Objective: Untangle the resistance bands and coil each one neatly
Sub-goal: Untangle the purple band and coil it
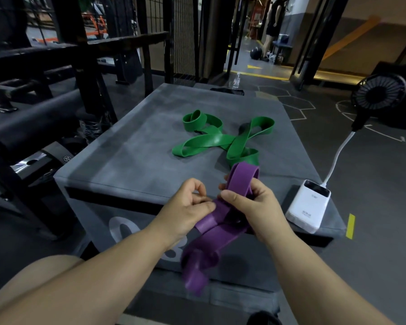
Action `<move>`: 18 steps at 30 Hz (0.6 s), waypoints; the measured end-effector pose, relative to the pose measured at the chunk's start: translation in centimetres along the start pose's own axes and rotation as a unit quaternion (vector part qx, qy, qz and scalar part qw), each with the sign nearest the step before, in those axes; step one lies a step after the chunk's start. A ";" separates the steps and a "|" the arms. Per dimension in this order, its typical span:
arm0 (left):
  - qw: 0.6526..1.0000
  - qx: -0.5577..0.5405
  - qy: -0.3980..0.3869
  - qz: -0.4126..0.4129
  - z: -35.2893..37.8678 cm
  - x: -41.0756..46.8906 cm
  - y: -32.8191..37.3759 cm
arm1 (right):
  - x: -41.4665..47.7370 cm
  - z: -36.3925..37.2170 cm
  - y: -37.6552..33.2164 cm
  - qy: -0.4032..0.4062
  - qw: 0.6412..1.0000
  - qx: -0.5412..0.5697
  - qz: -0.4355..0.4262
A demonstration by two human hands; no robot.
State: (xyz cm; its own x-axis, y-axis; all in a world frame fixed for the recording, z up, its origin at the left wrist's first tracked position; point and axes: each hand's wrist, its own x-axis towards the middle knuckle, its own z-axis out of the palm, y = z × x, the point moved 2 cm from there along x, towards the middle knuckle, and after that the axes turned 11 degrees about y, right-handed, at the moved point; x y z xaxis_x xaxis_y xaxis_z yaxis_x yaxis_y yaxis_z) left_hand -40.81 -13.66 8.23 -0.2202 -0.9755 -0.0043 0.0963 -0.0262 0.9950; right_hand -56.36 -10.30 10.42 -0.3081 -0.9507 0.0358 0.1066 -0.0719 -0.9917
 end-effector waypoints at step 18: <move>0.989 -0.097 -0.063 -0.088 -0.7 0.0 0.7 | 0.0 -0.3 -0.3 -0.089 0.985 -0.147 -0.017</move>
State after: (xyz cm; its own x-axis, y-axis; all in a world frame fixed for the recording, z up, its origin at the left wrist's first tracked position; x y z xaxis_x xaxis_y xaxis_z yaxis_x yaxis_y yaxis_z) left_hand -40.10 -13.83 8.89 -0.3686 -0.9171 -0.1518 0.2268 -0.2470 0.9421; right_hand -56.63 -10.23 10.67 -0.1325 -0.9890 0.0653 -0.1868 -0.0397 -0.9816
